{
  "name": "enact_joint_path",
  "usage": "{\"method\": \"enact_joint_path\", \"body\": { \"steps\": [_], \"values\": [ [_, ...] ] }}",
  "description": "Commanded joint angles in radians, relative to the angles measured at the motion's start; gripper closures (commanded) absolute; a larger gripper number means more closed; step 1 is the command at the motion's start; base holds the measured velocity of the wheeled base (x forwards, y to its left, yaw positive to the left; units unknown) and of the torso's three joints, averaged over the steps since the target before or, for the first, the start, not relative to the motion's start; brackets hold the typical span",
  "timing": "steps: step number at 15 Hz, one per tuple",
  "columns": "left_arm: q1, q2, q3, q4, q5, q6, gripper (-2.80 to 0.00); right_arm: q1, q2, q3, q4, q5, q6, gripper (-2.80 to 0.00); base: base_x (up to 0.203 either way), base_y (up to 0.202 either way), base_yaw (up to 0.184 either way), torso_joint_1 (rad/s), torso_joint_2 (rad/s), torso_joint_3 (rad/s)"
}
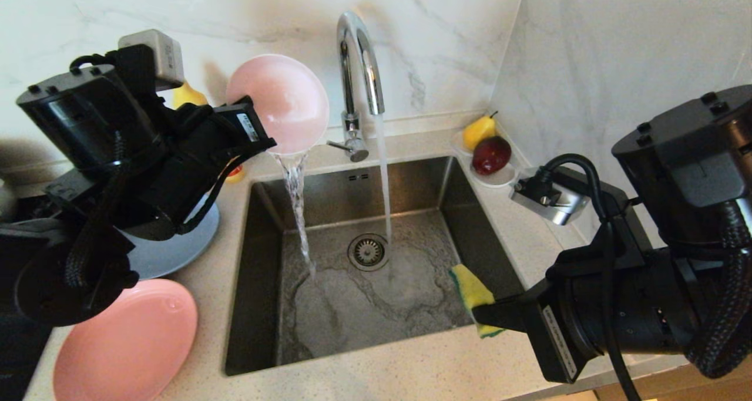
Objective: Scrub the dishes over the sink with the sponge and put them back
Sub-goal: Wash the bowl
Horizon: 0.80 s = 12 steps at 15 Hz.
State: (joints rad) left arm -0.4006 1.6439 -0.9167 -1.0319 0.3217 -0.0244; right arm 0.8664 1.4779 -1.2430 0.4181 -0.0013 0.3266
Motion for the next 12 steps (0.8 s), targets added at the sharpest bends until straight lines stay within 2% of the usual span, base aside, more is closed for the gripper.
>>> {"method": "enact_joint_path", "body": {
  "steps": [1,4,6,7,10,12],
  "values": [
    [0.0,-0.072,0.037,-0.048,-0.054,0.007,0.0,0.0,0.005,0.002,0.002,0.0,0.002,0.0,0.0,0.0,0.0,0.0,0.0,0.0],
    [0.007,-0.119,0.091,-0.071,-0.103,0.005,0.0,0.0,0.009,-0.001,0.002,0.0,0.001,0.0,0.0,0.0,0.0,0.0,0.0,0.0],
    [0.018,-0.123,0.128,-0.168,-0.122,0.005,0.0,0.0,0.005,-0.006,0.002,0.0,0.0,0.0,0.0,0.0,0.0,0.0,0.0,0.0],
    [0.017,-0.133,0.134,-0.179,-0.124,0.007,0.0,0.0,0.005,-0.003,0.002,0.0,0.0,0.0,0.0,0.0,0.0,0.0,0.0,0.0],
    [0.019,-0.143,0.131,-0.157,-0.144,0.005,0.0,0.002,0.001,-0.004,0.002,-0.002,0.0,0.0,0.0,0.0,0.0,0.0,0.0,0.0],
    [0.019,-0.152,0.128,-0.065,-0.146,0.003,0.0,0.002,-0.003,-0.012,0.002,0.0,0.0,0.0,0.0,0.0,0.0,0.0,0.0,0.0]
  ]
}}
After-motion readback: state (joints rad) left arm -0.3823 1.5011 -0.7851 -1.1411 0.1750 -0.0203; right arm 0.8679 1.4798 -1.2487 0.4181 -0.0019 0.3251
